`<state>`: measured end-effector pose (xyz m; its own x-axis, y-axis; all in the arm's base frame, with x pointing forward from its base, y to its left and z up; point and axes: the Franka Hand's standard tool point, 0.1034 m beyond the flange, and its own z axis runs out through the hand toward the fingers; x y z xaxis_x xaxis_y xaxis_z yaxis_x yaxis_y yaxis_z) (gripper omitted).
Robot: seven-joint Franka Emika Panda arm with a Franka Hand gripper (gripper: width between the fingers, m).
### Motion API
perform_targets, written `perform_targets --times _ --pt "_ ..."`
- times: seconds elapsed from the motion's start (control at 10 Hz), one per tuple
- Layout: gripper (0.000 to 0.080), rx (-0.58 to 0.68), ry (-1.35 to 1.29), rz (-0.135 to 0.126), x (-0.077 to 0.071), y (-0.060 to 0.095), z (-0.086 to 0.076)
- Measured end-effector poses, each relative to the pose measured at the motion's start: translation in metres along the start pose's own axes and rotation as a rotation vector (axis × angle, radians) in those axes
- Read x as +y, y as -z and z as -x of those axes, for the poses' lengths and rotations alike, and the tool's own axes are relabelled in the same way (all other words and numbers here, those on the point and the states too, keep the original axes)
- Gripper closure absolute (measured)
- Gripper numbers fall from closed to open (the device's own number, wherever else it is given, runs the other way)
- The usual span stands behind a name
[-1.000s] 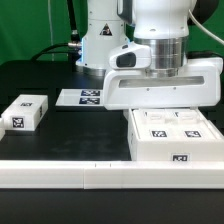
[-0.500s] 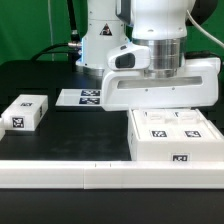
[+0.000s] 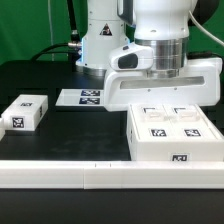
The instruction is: Assemble cabinet
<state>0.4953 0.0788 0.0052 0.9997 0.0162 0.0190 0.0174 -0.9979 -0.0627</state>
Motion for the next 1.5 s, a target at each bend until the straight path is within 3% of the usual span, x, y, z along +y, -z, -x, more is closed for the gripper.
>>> perform_targets --times 0.5,0.7,0.9,1.0,1.2,1.3,1.5 --pt "0.0797 -0.003 0.029 0.001 0.004 0.003 -0.001" --pt "0.0797 -0.044 0.041 0.003 0.006 0.018 -0.002" --pt "0.0797 -0.118 0.071 -0.004 0.014 0.048 -0.008" --pt "0.0797 -0.132 0.064 -0.007 0.015 0.052 -0.009" --pt "0.0797 -0.139 0.066 -0.008 0.014 0.047 -0.006" --pt "0.0797 -0.127 0.064 -0.007 0.015 0.036 0.001" --pt "0.0797 -0.156 0.066 -0.008 0.017 0.052 0.001"
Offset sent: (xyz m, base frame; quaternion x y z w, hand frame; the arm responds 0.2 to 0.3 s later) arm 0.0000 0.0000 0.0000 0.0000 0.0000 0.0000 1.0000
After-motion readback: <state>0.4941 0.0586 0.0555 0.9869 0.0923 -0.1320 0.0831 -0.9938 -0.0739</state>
